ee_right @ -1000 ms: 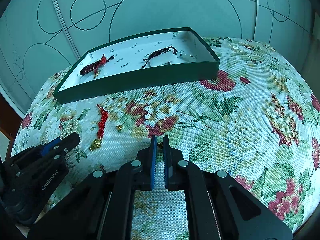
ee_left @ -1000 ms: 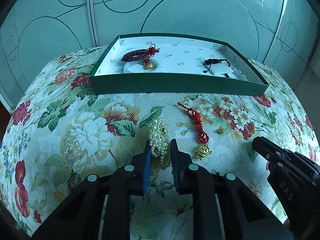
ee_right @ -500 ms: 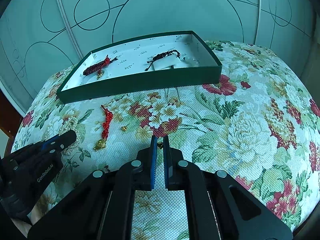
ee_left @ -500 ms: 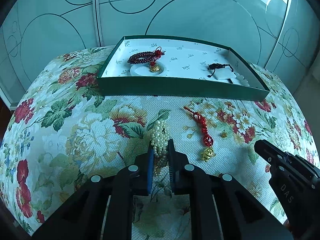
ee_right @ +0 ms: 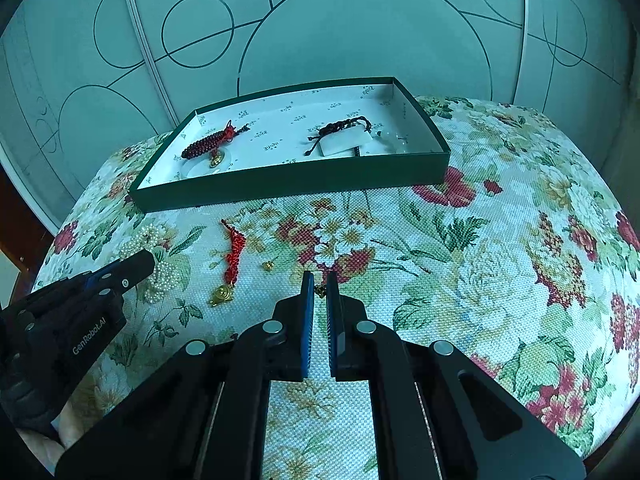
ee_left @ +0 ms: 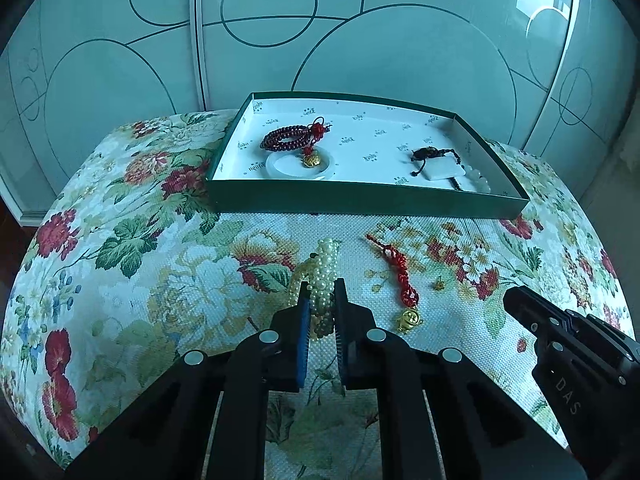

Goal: Organize jewelry
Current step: 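Lift and carry the pearl strand with the left tool into the box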

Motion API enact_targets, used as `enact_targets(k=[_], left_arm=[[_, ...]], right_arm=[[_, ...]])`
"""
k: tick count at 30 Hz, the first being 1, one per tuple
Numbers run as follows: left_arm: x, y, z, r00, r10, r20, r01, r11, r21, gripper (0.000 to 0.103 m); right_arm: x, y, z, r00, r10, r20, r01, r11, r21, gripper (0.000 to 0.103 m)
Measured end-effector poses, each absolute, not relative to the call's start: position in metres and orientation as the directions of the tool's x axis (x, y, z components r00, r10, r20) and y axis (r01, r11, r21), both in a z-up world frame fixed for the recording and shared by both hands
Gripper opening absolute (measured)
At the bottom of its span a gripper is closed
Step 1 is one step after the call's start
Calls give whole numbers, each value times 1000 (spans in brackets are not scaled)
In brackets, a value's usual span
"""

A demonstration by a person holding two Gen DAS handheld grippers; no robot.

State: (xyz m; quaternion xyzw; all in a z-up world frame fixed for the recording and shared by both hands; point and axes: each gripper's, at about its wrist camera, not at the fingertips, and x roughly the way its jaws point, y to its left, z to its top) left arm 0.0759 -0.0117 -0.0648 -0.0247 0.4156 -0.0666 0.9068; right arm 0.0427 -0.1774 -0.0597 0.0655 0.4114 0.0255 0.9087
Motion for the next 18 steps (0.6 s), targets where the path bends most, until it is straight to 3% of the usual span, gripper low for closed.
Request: enact_targets(k=[18], left_arm=[[73,-11,-47,677,-156,-719,110,988,-112,11]], right_arm=[[39,-171,-39,691,110,-714,-16,990,137,6]])
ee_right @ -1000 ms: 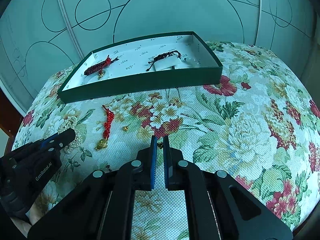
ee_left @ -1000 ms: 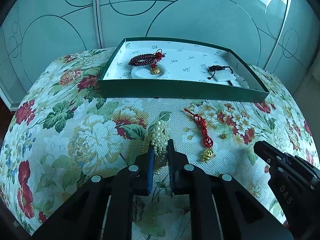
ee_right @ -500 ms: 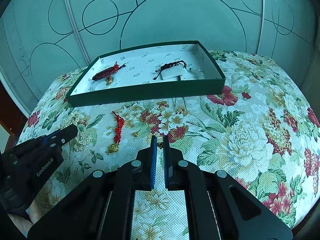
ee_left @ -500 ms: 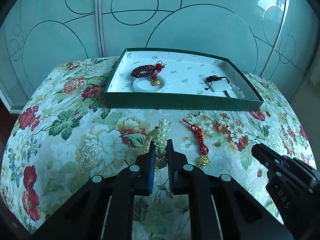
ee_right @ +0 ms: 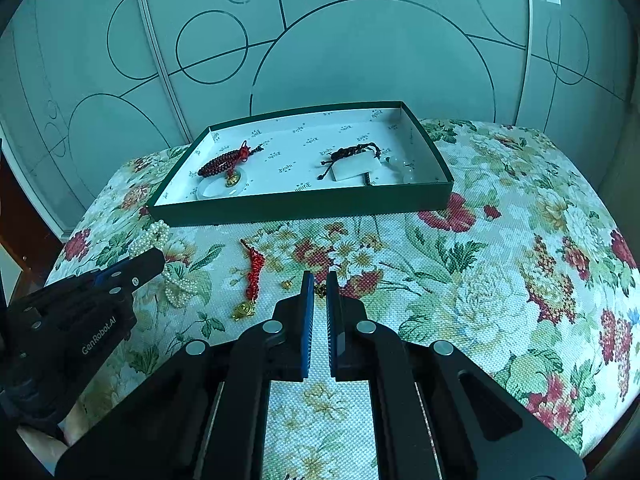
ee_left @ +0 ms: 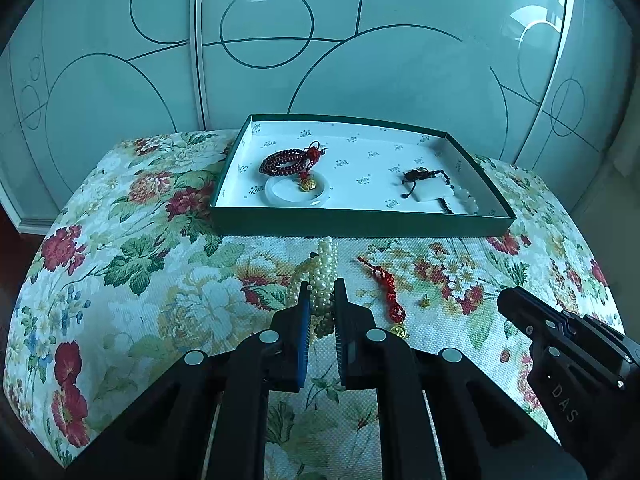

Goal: Organize jewelry
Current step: 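Lift and carry the pearl strand with the left tool into the box, then lower the pearl strand onto the bangle and open the left tool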

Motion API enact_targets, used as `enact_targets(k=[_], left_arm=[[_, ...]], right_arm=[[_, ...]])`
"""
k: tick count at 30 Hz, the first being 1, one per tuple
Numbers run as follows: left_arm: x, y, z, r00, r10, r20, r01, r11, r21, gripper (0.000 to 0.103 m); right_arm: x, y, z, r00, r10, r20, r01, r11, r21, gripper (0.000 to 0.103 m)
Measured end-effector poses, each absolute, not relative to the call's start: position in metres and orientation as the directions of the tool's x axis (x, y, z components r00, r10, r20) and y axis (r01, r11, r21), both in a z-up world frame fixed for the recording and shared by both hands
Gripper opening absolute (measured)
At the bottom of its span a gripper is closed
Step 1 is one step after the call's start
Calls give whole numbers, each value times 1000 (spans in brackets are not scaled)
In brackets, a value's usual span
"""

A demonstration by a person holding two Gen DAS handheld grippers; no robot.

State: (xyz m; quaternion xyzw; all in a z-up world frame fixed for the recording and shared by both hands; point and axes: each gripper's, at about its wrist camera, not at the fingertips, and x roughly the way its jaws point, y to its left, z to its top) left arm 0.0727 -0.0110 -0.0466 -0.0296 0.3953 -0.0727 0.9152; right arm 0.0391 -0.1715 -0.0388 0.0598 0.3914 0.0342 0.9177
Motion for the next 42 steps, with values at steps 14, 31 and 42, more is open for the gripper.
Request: enact_targets(k=[14,31,42], left_arm=[[74,-9,-45,679,-158,-717,107,987,-116,11],[131,-11,-18,728,-162,-666,120,987,-109,10],[213,-15,-31,718,-144,-681,103,990,-101,10]], right_arm=[[42,-167,-39,688,110,-717,-22,991,131,6],[111,-177,-14,725,113,-679,-15,989,148,6],[205,-180,-43,684,65,-726,17,994,105,6]])
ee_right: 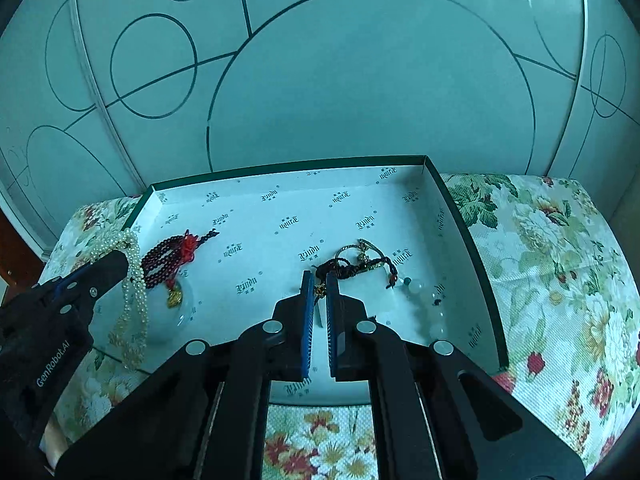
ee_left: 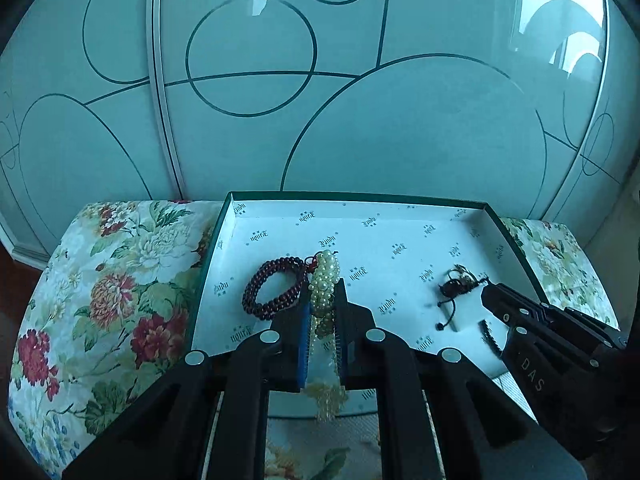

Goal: Organize jewelry
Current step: 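Lower the pearl strand onto the bangle and open the left tool, then move the left tool back to the remaining red tassel with gold charm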

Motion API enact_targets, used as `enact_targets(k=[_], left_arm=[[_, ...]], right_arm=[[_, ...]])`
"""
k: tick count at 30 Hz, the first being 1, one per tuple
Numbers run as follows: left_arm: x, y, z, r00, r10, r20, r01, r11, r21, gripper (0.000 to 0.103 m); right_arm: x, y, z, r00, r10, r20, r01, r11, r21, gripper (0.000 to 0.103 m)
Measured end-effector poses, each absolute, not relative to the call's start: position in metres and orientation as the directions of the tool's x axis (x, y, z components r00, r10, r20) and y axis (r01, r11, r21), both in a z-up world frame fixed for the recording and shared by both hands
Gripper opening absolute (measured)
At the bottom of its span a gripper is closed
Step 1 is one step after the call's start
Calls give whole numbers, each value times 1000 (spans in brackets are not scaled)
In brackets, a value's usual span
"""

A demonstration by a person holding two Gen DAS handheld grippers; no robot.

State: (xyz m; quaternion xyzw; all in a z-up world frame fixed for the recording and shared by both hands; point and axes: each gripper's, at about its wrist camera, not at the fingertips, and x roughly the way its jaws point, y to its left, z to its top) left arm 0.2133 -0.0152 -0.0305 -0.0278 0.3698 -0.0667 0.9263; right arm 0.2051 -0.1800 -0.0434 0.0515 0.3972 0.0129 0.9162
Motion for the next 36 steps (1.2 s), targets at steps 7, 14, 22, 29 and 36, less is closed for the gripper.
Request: enact_targets(k=[7,14,22,29,36], left_arm=[[250,-17,-44,705,-109,-701,92,994,-62,10],[263,-19,-68,653,-99,-751,92,994,-51,11],[254,-13,-61,645,-119,-755,83,993,-86,38],[214,8,-46,650,-150,-745,58,987,-148,46],[170,24,-52,635,-161,-756,30,982,-184,46]], right_arm=[[235,-180,-58,663,35,-748,28,997,72,6],[244,-181,-73,635,25,-772,36,997,63,8],[229,-182,-56,661,45,-749,34,995,90,31],[184,-192,-37,688,55,-724,46,992,119,31],[134,-199,-42,673,54,-738,64,989,131,31]])
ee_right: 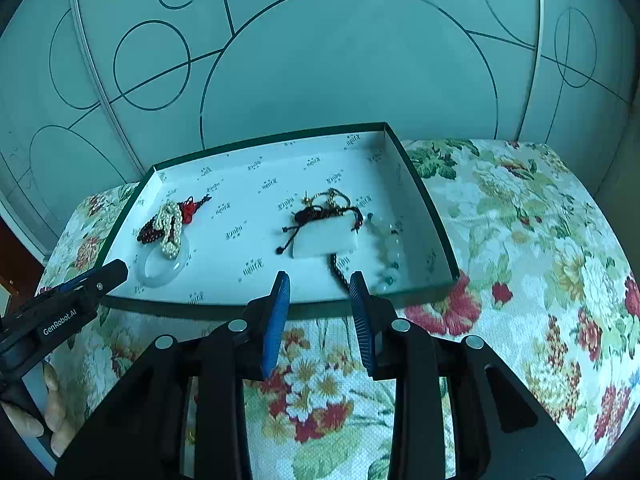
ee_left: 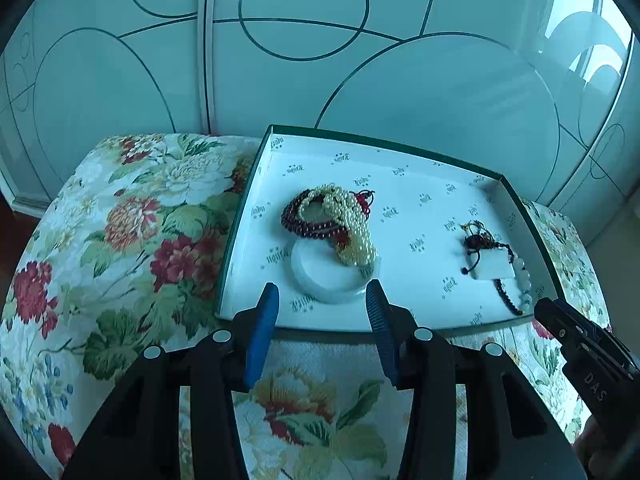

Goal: Organize jewelry
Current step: 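Move the left tool back to the remaining red tassel with gold charm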

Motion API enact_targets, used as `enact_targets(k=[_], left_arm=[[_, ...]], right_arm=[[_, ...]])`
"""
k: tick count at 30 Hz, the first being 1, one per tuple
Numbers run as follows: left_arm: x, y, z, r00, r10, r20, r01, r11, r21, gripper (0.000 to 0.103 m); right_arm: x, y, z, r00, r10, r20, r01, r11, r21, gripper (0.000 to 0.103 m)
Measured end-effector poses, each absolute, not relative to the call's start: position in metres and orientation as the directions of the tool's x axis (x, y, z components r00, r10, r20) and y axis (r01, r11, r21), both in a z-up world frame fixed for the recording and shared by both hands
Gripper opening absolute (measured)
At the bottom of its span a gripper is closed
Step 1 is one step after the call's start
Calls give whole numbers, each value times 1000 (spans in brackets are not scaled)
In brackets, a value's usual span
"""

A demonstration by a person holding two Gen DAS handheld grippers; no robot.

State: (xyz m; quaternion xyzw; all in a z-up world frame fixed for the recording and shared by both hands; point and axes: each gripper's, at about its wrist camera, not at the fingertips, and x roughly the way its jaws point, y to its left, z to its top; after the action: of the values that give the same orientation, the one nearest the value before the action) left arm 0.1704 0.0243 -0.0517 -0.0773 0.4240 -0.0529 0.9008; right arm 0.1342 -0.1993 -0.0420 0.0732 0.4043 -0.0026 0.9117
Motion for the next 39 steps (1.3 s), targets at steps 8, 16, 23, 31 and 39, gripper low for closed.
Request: enact_targets(k=[8,16,23,31,39], left_arm=[[123,23,-50,653,-138,-744,22,986,-164,46],[92,22,-67,632,-113,-767,-4,989,-149,46],[82,22,-75,623,-102,-776,-17,989,-144,46],[81,28,-75,631,-84,-771,-38,990,-138,46],[85,38,-77,630,-62,-774,-67,989,-134,46]], right_arm=[[90,-199,-55,649,55,-758,70,989,132,31],[61,-196,-66,633,52,-772,68,990,123,31],[53,-186,-69,632,62,-772,55,991,125,31],[58,-164,-69,631,88,-771,27,990,135,30],[71,-145,-75,629,81,-773,26,992,125,29]])
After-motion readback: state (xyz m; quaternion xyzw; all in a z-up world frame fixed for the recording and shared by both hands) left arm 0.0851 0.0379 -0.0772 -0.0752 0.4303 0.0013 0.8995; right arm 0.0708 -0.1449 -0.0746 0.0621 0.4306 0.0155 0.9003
